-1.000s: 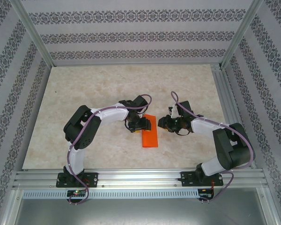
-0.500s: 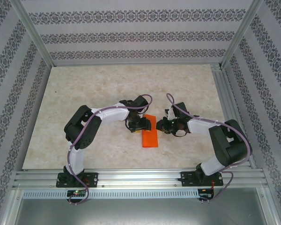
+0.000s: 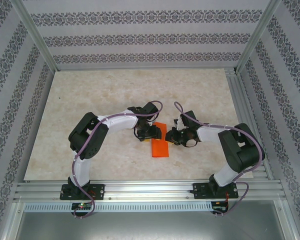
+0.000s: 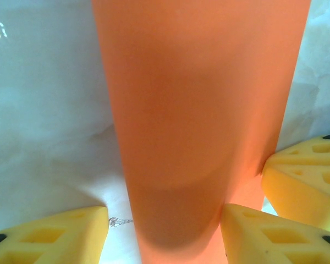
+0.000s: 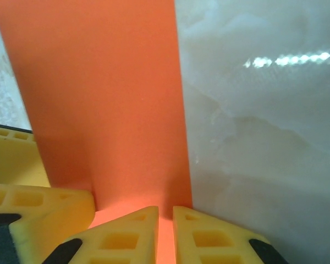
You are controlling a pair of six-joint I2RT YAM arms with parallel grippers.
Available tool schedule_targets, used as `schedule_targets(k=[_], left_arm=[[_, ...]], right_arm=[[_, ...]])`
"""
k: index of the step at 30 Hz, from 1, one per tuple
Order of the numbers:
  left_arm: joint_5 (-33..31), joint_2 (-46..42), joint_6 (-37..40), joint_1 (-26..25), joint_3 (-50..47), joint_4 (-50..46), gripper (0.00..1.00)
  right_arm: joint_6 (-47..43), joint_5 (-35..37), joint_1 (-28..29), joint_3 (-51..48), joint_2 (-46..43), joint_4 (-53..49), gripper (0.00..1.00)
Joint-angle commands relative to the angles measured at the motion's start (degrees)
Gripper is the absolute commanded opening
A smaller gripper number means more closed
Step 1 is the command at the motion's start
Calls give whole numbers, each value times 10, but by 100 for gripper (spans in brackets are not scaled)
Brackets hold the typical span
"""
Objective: Fold a paper plane with a square sheet of paper (fold left side to right side)
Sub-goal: Hold the square sheet of paper at the center of the table.
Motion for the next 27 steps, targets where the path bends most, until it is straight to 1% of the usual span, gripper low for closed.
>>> schedule_targets(k=[1,10,21,22,24,27], left_arm=[[8,48,5,-29,-4,67,59],[-10,-2,22,-22,-5,44,60],[-74,-105,48,10,-27,-25,63],[-72,-111,48,10,-28,-22,61],[-43,-120,42,10,-36,7,56],[20,-118,28,8,-49,73,41]], right_arm=[[-14,24,9,15,14,-21,15],[-24,53,17,25,45,-57,14],[-33,70,21,31,55,-78,14],[-34,72,21,32,56,-81,13],[-36,74,22,33,57,-84,13],[-36,75,22,33,56,-84,13]])
